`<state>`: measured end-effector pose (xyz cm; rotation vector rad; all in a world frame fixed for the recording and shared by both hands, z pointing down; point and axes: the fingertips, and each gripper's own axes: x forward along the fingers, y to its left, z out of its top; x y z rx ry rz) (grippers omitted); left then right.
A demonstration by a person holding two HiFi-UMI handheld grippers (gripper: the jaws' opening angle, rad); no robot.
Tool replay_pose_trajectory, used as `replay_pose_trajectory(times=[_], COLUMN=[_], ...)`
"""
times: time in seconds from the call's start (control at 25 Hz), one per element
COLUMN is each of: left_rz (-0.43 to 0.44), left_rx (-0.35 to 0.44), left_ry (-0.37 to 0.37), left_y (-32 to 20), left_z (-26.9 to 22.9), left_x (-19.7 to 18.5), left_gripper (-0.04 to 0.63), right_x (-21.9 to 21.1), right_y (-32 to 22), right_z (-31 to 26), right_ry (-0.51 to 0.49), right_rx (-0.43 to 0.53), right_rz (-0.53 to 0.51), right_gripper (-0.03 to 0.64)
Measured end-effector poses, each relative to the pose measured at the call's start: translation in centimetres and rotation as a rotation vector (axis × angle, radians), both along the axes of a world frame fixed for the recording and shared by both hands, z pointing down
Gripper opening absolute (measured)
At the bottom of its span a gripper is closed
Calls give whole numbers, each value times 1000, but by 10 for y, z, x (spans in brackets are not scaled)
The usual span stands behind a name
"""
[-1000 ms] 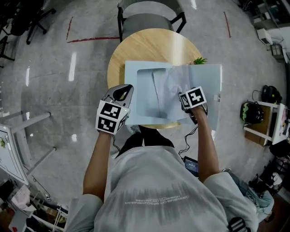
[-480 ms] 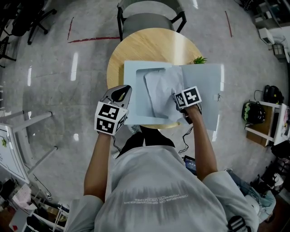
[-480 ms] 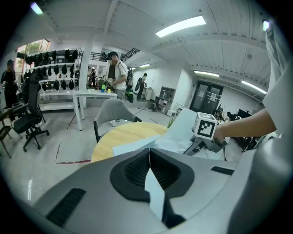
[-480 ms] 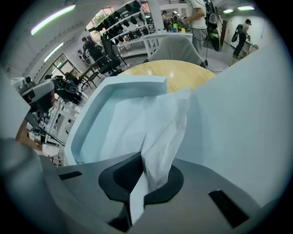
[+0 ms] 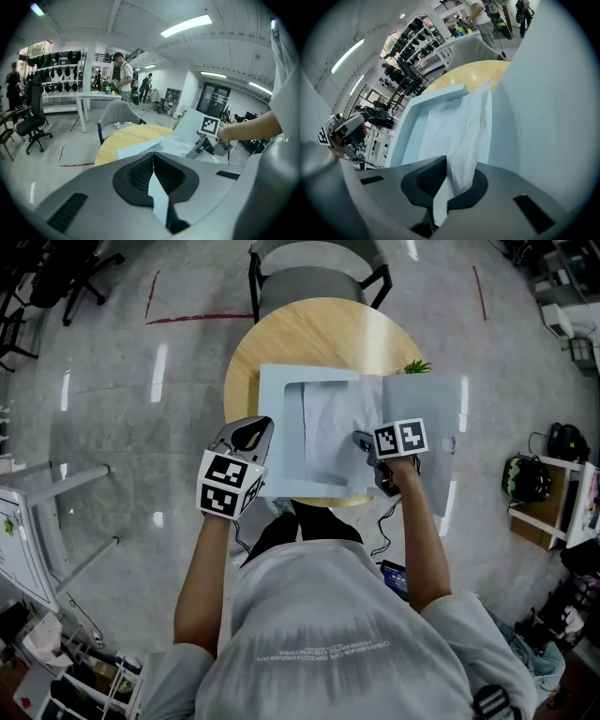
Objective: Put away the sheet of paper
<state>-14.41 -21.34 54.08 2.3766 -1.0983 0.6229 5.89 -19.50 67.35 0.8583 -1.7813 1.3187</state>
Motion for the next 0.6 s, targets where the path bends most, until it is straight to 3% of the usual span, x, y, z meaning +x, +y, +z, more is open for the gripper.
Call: replay_pose_trajectory(times=[0.28,0.44,0.6], left_rz=[-10,-6,-3], left_rx=[-2,-2,-6], left_ry=[-2,-3,-2], left_y=[-1,-1,0], left_z=[2,1,3], left_x=[-3,-3,-4], left_gripper=[18,18,18], right_x=[-13,-10,-5], right_y=[4,4,4], right_z=[12,8,3], right_ry=[19,40,44], right_rx=[23,36,41], right_rz=[-40,-54,-32], right_gripper=[37,193,192])
